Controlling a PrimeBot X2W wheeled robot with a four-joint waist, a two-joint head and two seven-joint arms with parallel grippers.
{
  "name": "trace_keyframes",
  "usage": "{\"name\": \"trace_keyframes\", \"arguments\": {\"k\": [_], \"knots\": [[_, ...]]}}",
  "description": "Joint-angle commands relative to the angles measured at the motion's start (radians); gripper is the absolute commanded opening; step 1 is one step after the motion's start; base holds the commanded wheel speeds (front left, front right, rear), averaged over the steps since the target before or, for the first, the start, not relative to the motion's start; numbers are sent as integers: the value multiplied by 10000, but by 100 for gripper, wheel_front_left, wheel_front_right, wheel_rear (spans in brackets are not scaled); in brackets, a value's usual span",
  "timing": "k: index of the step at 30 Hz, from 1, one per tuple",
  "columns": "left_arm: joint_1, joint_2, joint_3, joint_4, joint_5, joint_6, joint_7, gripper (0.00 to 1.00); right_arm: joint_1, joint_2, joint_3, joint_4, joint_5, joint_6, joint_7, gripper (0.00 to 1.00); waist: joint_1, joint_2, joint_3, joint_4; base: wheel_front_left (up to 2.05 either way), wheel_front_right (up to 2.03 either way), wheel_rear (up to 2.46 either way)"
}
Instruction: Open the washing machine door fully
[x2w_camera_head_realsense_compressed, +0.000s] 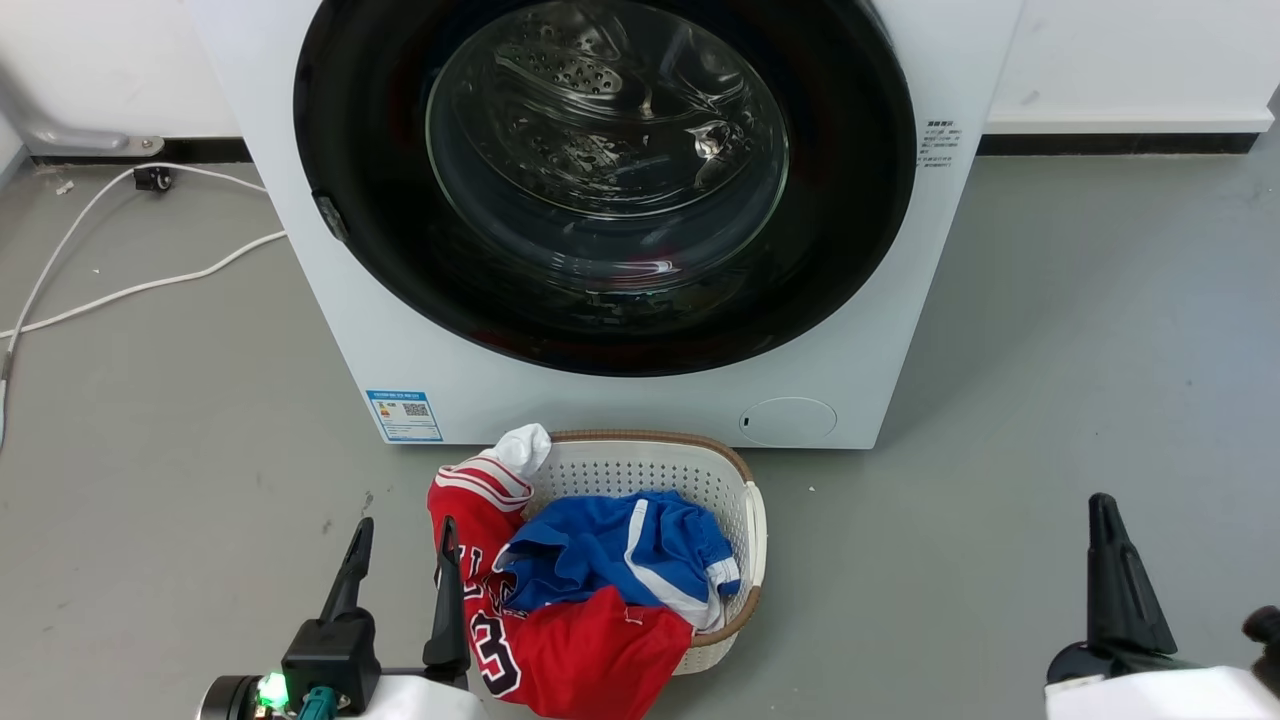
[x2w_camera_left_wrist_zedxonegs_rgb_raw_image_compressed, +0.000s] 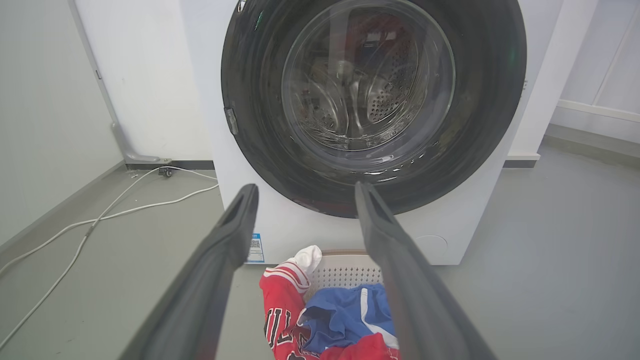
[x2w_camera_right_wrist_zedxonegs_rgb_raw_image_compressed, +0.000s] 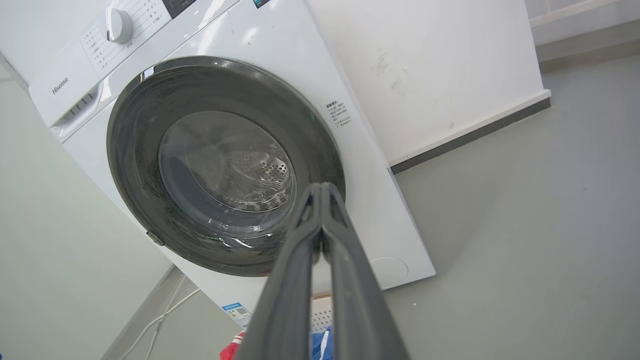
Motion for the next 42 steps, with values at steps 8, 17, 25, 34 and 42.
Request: {"name": "trace_keyframes", "arguments": {"k": [8, 17, 25, 34, 42], "knots": [[130, -13, 18, 22, -55, 14, -28, 100, -429, 2, 594, 1006, 6462, 0, -22, 0, 0, 0, -31, -9, 0, 0, 0], [132, -15, 50, 22, -85, 8, -28, 100, -431, -2, 1491, 285, 11011, 0, 378, 0, 0, 0, 3, -8, 0, 0, 0], [101, -15, 95, 24, -4, 5, -28, 100, -93, -242, 1116, -519, 12155, 0, 2255, 0, 0, 0, 78, 5, 0, 0, 0], [94, -16, 113, -17, 112, 17, -28, 100, 228, -145, 544, -813, 12067, 0, 3242, 0, 0, 0, 160, 14, 0, 0, 0], [-247, -16, 38, -80, 157, 3, -28, 100, -129, -24, 309, -705, 12107, 0, 3247, 0, 0, 0, 515, 130, 0, 0, 0]]}}
